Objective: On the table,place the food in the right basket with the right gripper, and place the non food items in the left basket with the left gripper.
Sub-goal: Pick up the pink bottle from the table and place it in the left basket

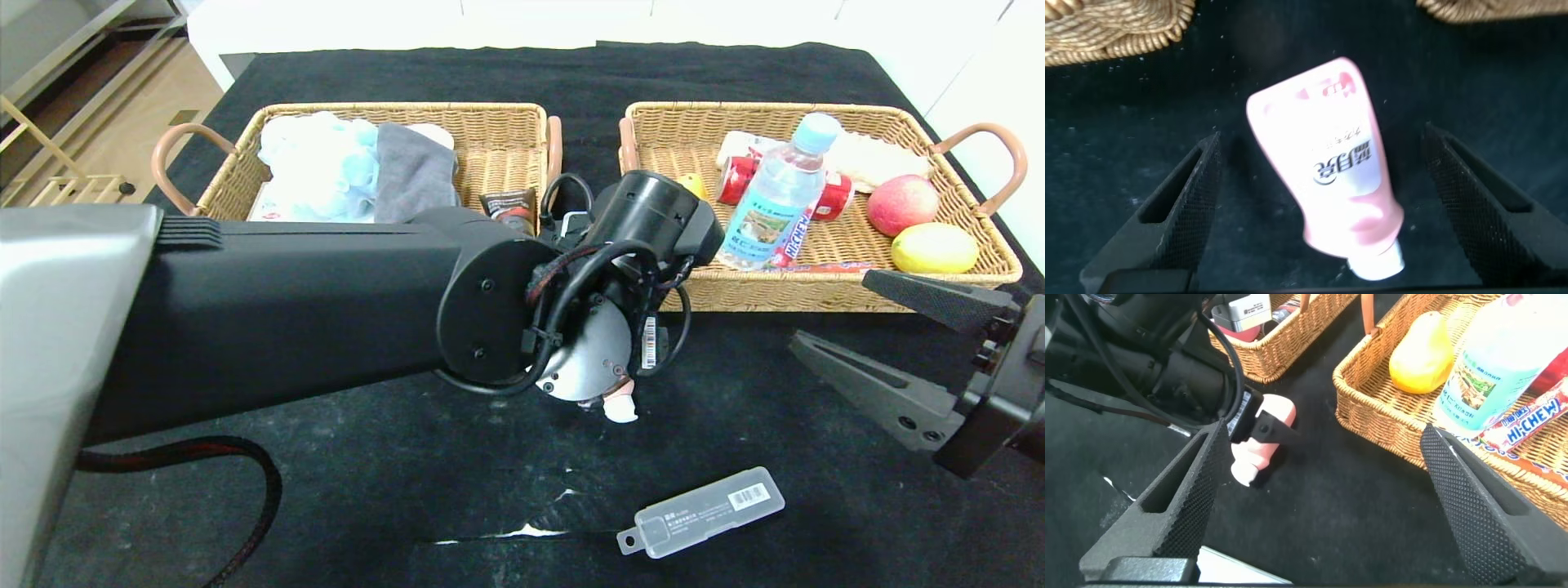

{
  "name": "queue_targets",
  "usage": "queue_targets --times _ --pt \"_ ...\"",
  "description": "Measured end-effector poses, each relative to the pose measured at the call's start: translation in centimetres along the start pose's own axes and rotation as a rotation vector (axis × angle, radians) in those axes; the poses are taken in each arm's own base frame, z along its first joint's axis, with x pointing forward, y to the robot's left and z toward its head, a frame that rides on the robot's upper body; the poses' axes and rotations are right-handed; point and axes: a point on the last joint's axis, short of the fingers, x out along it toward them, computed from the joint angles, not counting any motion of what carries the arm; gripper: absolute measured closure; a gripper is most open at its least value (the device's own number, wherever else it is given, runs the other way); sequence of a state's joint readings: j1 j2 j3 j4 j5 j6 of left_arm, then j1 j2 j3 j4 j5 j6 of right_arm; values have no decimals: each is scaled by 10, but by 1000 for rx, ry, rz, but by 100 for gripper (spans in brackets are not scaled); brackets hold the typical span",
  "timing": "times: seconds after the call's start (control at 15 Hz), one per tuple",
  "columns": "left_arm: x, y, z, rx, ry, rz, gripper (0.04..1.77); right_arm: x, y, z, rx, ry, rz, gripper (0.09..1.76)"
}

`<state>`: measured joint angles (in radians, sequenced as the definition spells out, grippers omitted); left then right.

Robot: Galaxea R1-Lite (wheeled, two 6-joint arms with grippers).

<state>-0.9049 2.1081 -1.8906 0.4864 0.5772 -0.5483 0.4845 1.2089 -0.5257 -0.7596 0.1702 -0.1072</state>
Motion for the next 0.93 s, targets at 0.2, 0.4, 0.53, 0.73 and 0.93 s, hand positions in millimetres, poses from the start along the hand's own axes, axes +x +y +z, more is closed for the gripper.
queue_targets --times 0.2,0.4,0.53,0.73,0.93 --pt "4 -1 -1 -12 6 1 9 0 0 0 0 -1 1 14" --pt "7 -1 -3 -8 15 5 9 0 0 0 1 0 1 14" --pt "8 -1 -4 -5 20 7 9 0 0 0 1 1 1 14" --pt "8 -1 -5 -3 24 5 58 1 0 -1 1 4 2 14" --pt "9 -1 -5 -2 24 6 89 1 0 -1 1 8 3 14"
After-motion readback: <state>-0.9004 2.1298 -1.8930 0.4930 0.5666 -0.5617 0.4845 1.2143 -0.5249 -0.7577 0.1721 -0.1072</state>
